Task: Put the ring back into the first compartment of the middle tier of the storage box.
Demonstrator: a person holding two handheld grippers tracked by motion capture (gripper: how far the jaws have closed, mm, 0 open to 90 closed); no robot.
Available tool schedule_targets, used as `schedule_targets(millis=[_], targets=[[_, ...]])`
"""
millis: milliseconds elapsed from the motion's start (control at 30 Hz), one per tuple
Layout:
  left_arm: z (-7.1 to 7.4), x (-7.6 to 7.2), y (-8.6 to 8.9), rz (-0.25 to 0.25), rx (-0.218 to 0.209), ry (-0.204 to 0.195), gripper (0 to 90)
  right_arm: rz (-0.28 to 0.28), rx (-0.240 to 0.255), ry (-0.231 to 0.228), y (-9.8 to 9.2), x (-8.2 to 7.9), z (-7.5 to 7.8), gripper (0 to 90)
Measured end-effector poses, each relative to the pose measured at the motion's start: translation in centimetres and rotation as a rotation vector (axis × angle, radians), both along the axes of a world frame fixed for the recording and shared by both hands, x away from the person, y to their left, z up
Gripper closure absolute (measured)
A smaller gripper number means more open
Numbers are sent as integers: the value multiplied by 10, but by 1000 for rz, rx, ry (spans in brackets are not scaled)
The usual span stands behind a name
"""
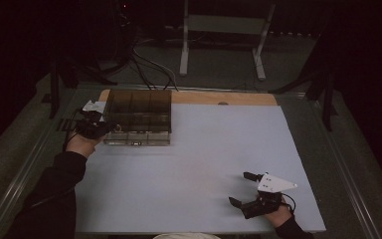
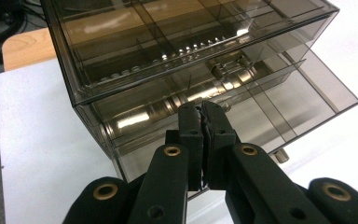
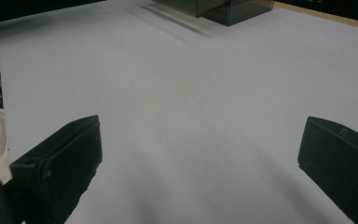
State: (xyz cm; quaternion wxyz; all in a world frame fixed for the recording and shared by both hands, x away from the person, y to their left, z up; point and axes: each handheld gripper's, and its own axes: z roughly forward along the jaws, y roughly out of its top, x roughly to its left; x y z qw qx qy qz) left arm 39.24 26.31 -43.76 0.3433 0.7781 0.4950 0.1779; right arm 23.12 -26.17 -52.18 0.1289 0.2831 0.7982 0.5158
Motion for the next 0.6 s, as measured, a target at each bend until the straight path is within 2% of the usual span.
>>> schedule_targets(millis=[100,167,300,333,367,400,467,567,600], targets=[[-4,2,1,8,-12,3,899,1,-4,1,0,-1,0,0],[-6,3,0,9,-5,4,899,0,-2,0,0,0,0,0],[-12,6,0,1,-35,16,877,1,-4,2,0,-1,0,0],[-12,6,0,-6,-39,8,819,1,-4,1,0,-1,0,0],[-13,6,0,9,-35,3,787,0,-3,1,0,-1,0,0],[-13,6,0,19,-38,6,681,-1,0,2,0,0,0,0],[-13,6,1,29,-57,10,614,0,-3,4,-1,-1,0,0],[-10,5,0,33,-58,11,504,0,-1,1,-1,-1,0,0],[-9,4,0,34,-56,8,494,-1,0,2,-1,0,0,0]])
